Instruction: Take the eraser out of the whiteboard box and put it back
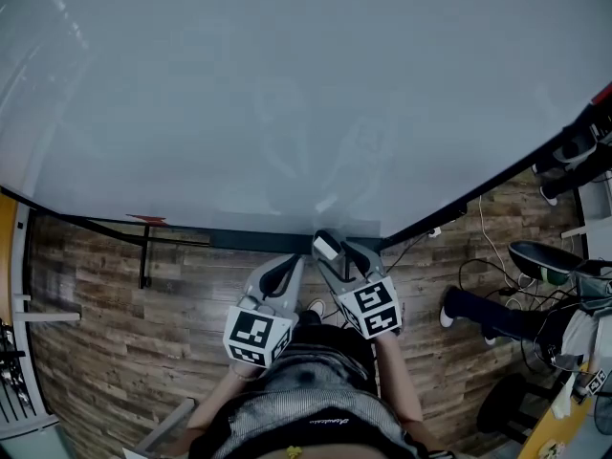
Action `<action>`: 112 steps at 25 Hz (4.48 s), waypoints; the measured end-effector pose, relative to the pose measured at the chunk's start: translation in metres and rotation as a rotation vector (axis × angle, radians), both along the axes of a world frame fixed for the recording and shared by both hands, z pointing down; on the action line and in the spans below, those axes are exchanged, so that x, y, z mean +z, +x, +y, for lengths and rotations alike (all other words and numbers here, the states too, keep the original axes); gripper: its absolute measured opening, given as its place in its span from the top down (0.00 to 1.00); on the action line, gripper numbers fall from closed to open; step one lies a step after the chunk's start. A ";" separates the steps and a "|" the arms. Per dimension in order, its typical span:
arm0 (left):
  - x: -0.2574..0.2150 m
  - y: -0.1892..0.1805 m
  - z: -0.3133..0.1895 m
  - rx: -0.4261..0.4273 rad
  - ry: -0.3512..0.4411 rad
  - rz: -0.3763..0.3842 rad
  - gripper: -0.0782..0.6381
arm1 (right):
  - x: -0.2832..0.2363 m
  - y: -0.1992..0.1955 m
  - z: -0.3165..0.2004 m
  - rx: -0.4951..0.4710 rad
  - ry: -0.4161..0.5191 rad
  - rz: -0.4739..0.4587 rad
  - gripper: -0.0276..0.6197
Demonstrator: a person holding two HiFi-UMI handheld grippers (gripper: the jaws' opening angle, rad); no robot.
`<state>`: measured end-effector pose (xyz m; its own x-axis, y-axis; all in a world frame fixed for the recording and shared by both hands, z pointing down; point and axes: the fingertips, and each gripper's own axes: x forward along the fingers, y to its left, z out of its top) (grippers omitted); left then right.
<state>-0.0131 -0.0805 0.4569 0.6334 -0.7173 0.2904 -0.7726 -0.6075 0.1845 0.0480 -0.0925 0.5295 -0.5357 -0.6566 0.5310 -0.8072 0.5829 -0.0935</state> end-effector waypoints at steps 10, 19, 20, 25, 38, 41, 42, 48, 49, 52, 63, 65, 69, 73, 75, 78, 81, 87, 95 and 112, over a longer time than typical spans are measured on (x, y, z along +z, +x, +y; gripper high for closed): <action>0.005 0.008 0.009 0.030 -0.009 -0.006 0.89 | -0.005 0.007 0.013 0.031 0.014 -0.007 0.60; 0.007 0.015 0.016 0.045 -0.025 -0.006 0.89 | -0.006 0.010 0.017 0.042 0.030 -0.012 0.60; 0.007 0.015 0.016 0.045 -0.025 -0.007 0.89 | -0.006 0.009 0.017 0.042 0.030 -0.013 0.60; 0.009 0.014 0.018 0.044 -0.023 -0.011 0.89 | -0.009 0.009 0.018 0.043 0.037 -0.022 0.61; 0.008 0.015 0.019 0.039 -0.034 -0.017 0.89 | -0.015 0.006 0.025 0.034 0.048 -0.039 0.76; 0.010 0.017 0.019 0.043 -0.022 -0.019 0.89 | -0.017 0.004 0.029 0.028 0.053 -0.046 0.81; 0.011 0.018 0.019 0.045 -0.021 -0.020 0.89 | -0.018 0.003 0.030 0.029 0.056 -0.050 0.83; 0.010 0.022 0.021 0.052 -0.022 -0.011 0.89 | -0.030 0.001 0.035 0.042 0.094 -0.082 0.93; 0.011 0.022 0.022 0.053 -0.019 -0.011 0.89 | -0.032 0.001 0.036 0.045 0.102 -0.085 0.94; 0.013 0.023 0.023 0.059 -0.014 -0.018 0.89 | -0.037 0.002 0.037 0.051 0.120 -0.093 0.95; 0.011 0.034 0.031 0.069 -0.019 -0.010 0.89 | -0.048 0.004 0.044 0.034 0.141 -0.107 0.95; 0.008 0.036 0.031 0.066 0.001 -0.006 0.89 | -0.054 0.005 0.044 0.033 0.168 -0.121 0.95; 0.001 0.037 0.033 0.065 0.029 -0.005 0.89 | -0.072 0.002 0.044 0.034 0.236 -0.162 0.95; -0.014 0.037 0.033 0.055 0.084 0.000 0.89 | -0.093 0.001 0.044 0.038 0.312 -0.191 0.95; -0.029 0.040 0.034 0.050 0.131 0.004 0.89 | -0.107 0.002 0.047 0.042 0.345 -0.201 0.95; -0.047 0.041 0.034 0.033 0.191 0.003 0.89 | -0.128 0.002 0.049 0.047 0.378 -0.215 0.95; -0.060 0.035 0.042 0.000 0.212 0.027 0.89 | -0.144 -0.003 0.056 0.055 0.419 -0.223 0.95; -0.081 0.034 0.030 -0.011 0.255 0.019 0.89 | -0.173 0.002 0.045 0.068 0.482 -0.238 0.95; -0.096 0.034 0.024 -0.005 0.272 0.022 0.89 | -0.185 0.001 0.036 0.068 0.506 -0.235 0.95; -0.087 0.032 0.019 -0.003 0.257 0.036 0.89 | -0.174 -0.003 0.034 0.069 0.486 -0.213 0.96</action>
